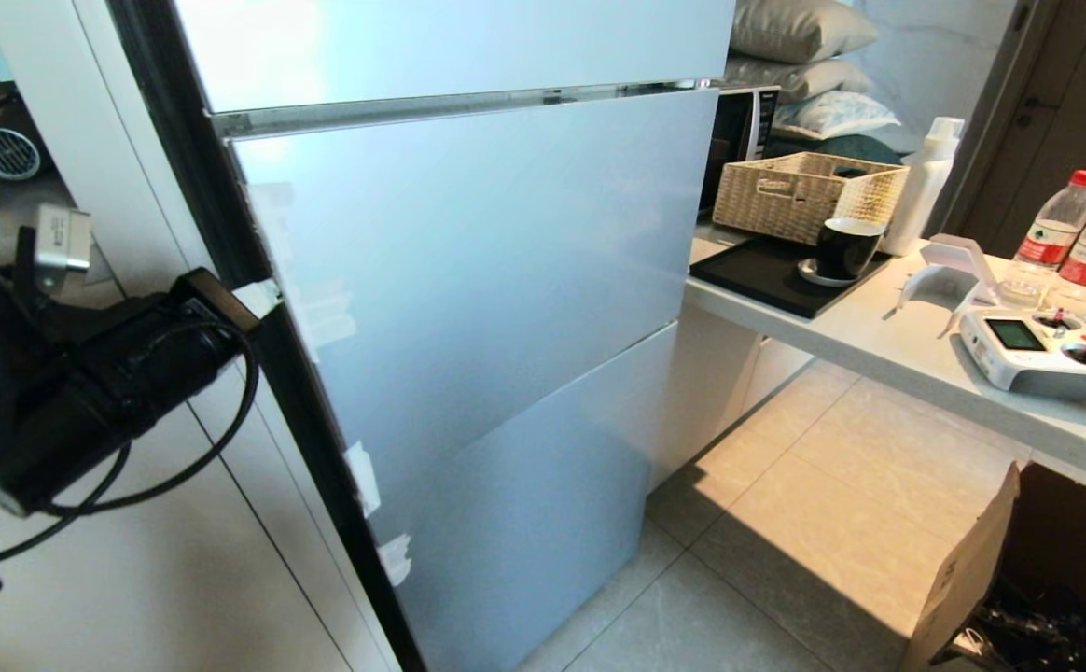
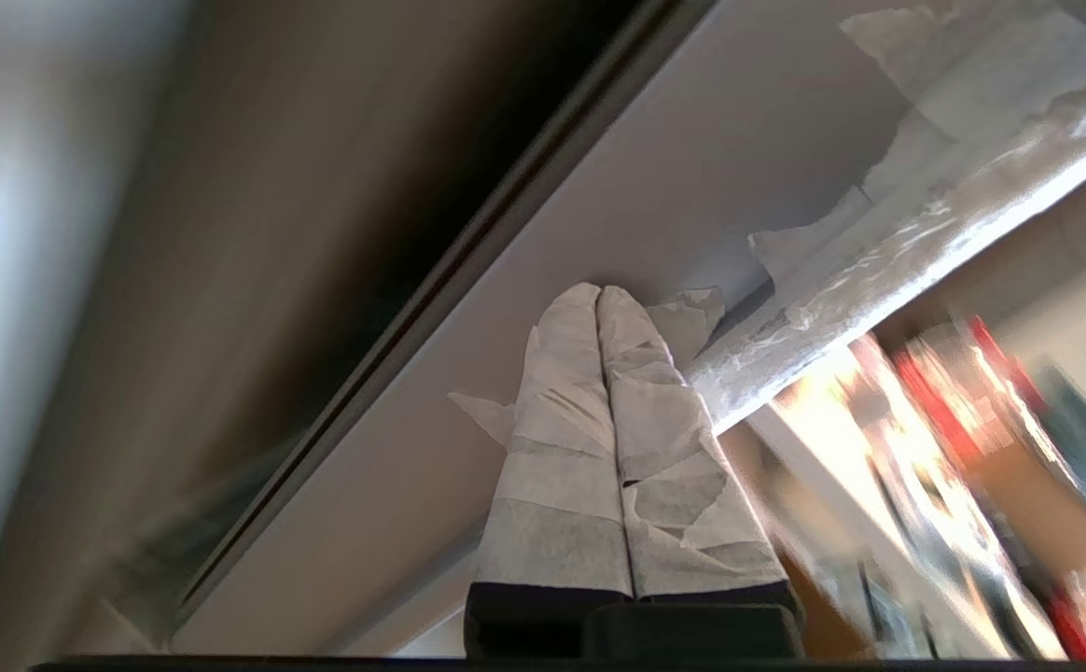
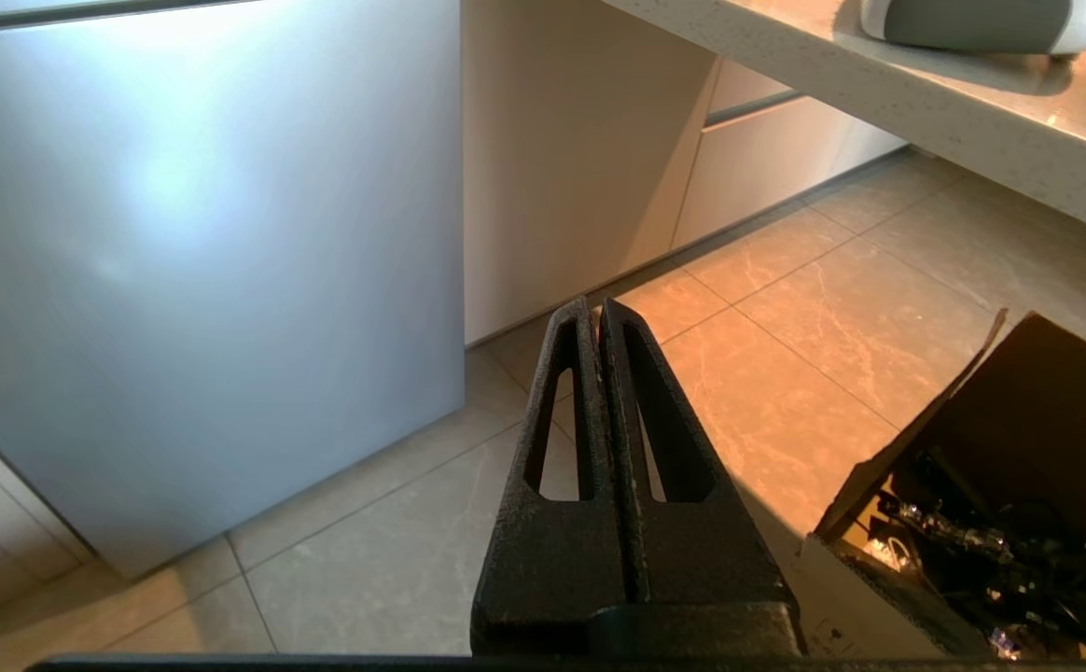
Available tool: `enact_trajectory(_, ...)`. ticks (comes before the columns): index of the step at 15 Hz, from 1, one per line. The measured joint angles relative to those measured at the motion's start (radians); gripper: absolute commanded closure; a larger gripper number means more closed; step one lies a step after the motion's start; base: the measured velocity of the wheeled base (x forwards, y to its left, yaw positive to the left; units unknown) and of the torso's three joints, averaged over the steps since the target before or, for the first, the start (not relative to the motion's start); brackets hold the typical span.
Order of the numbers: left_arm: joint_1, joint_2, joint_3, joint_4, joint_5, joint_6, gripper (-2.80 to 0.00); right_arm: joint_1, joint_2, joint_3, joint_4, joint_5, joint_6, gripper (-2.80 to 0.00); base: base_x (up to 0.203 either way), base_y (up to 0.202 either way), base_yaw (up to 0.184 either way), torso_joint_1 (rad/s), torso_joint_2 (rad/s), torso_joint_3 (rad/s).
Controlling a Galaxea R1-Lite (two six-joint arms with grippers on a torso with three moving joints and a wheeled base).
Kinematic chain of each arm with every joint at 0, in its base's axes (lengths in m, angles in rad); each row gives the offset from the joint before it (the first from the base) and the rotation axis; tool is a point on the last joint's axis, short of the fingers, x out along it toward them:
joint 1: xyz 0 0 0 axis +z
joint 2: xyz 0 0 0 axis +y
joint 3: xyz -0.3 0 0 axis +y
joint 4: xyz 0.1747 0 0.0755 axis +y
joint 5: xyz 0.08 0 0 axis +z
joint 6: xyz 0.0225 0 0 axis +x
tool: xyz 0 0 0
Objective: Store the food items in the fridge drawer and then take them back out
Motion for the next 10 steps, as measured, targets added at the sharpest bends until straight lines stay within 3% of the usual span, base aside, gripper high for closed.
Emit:
enact_trajectory(6,-0.092,-0.131,0.149,-0.002,-0.005,0.006,0.0,0.001,0.0,0.0,0.0,0.0,0.0,0.0,0.0,0.0,0.0,0.0,0.0,0.0)
enact_trajectory(10,-0.286,-0.262,0.227,0.008,-0.004,0.008,0.0,0.001,0.0,0.0,0.0,0.001,0.0,0.0,0.0,0.0,0.0,0.0,0.0,0.0)
